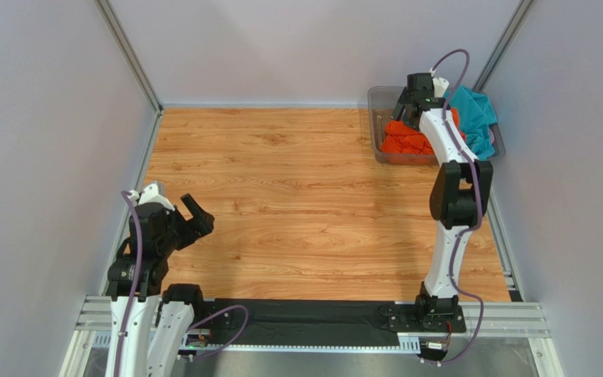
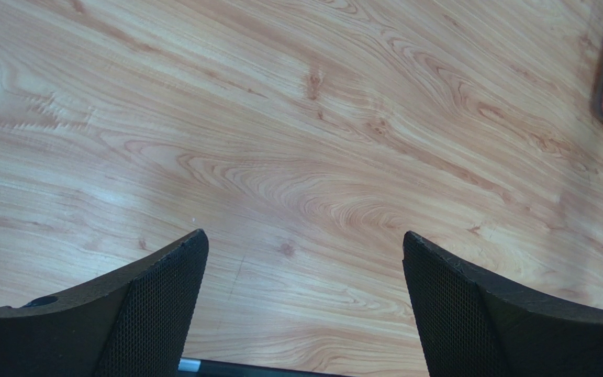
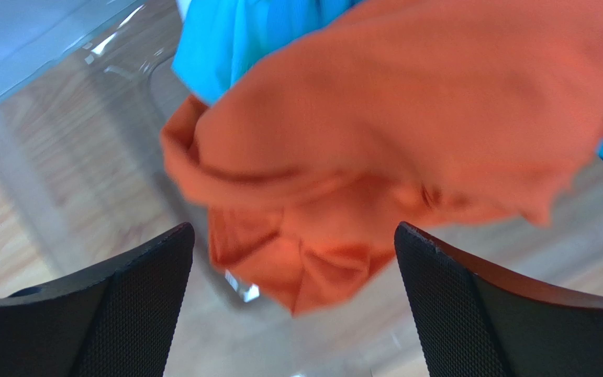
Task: Fold and stack the t-shirts
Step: Grab the tshirt from the pile, then move the tshirt to the center of the board
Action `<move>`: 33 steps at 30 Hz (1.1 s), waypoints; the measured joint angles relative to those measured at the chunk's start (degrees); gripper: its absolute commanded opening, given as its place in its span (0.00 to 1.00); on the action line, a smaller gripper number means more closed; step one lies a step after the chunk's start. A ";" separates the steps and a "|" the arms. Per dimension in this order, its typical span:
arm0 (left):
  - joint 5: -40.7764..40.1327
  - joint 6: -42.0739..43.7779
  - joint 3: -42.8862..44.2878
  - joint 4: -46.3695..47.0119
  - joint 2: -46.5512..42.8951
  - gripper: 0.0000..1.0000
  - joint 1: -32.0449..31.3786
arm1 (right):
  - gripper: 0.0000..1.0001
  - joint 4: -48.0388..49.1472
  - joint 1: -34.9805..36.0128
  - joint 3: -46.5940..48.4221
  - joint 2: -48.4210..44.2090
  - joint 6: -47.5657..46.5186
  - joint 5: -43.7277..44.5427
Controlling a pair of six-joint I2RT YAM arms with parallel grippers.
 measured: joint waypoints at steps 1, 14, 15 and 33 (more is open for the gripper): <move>0.00 0.02 0.00 -0.02 0.37 1.00 0.00 | 0.97 -1.73 -0.35 3.34 3.50 0.17 0.70; 0.00 0.02 0.00 -1.05 5.60 1.00 0.00 | 0.00 -4.15 -1.03 15.17 16.87 -0.13 6.01; 0.00 0.02 0.00 -1.18 5.53 1.00 0.00 | 0.00 -3.54 -1.03 13.68 15.56 -0.59 5.70; -0.42 -1.53 0.00 -1.27 1.60 1.00 0.00 | 0.00 0.98 19.69 1.99 -38.66 -10.47 -10.82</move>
